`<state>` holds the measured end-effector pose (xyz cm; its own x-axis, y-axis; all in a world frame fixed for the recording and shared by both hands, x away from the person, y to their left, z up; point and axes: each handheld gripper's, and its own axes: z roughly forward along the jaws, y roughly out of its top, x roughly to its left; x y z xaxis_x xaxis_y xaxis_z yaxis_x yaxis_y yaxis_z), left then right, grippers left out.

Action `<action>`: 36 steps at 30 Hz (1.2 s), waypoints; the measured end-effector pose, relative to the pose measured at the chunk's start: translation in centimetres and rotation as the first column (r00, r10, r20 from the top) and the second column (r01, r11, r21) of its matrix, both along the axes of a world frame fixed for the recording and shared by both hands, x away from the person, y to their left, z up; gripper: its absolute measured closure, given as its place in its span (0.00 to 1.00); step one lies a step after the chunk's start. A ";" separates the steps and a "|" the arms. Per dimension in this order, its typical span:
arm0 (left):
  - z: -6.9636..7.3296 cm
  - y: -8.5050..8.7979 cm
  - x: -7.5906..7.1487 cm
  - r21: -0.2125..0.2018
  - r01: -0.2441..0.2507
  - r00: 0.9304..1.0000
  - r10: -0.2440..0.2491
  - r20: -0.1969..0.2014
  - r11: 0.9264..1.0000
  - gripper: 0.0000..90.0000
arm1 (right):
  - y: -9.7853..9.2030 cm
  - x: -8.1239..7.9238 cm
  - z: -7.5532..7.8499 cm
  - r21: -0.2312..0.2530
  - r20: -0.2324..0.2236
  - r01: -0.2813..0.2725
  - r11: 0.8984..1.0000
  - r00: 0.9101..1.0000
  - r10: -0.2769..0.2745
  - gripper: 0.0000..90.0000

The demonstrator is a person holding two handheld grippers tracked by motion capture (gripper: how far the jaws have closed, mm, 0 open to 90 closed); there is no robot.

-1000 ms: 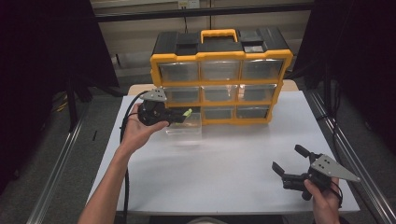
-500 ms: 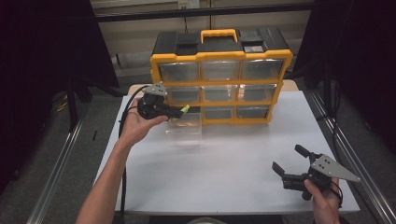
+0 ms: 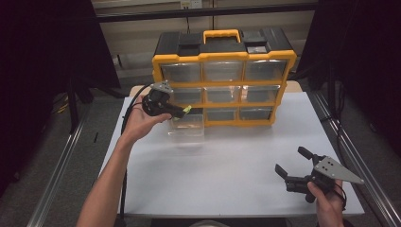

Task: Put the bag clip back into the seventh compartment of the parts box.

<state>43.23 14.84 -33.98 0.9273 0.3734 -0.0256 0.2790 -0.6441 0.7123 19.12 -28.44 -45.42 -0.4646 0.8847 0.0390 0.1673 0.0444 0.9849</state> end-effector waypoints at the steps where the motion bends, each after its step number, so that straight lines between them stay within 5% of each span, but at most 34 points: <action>1: 0.0 0.1 0.2 0.018 0.013 1.000 -0.013 -0.002 1.000 0.87 | 0.0 0.0 0.0 0.000 0.000 -0.001 1.000 1.000 0.001 0.00; 2: 0.1 0.2 0.4 0.034 0.027 1.000 -0.027 -0.008 0.999 0.87 | 0.0 0.0 0.0 0.000 0.000 0.002 1.000 1.000 -0.002 0.00; 3: 0.0 0.0 0.3 0.001 -0.001 1.000 0.001 -0.021 1.000 0.87 | 0.0 0.0 0.0 0.000 0.001 0.002 1.000 1.000 -0.002 0.00; 8: 0.1 0.0 0.6 0.073 0.022 1.000 -0.021 -0.019 0.997 0.87 | 0.1 0.2 0.0 0.006 0.003 -0.002 1.000 1.000 0.002 0.00; 9: -0.1 -0.2 0.4 0.051 0.000 1.000 0.002 -0.026 0.999 0.87 | 0.1 0.2 0.0 0.005 -0.003 -0.005 1.000 1.000 0.005 0.00; 19: -1.5 -1.6 0.2 0.128 0.022 0.999 -0.017 -0.036 0.992 0.87 | 0.3 0.4 -0.1 0.005 -0.001 -0.011 1.000 1.000 0.011 0.00; 31: -2.9 -1.6 0.1 0.128 0.024 0.998 -0.015 -0.068 0.991 0.87 | 0.4 0.4 -0.1 -0.004 -0.009 -0.017 1.000 1.000 0.017 0.00; 36: -3.5 -1.8 0.2 0.161 0.015 0.997 -0.002 -0.077 0.987 0.87 | 0.5 0.5 -0.1 -0.003 -0.008 -0.019 1.000 1.000 0.019 0.00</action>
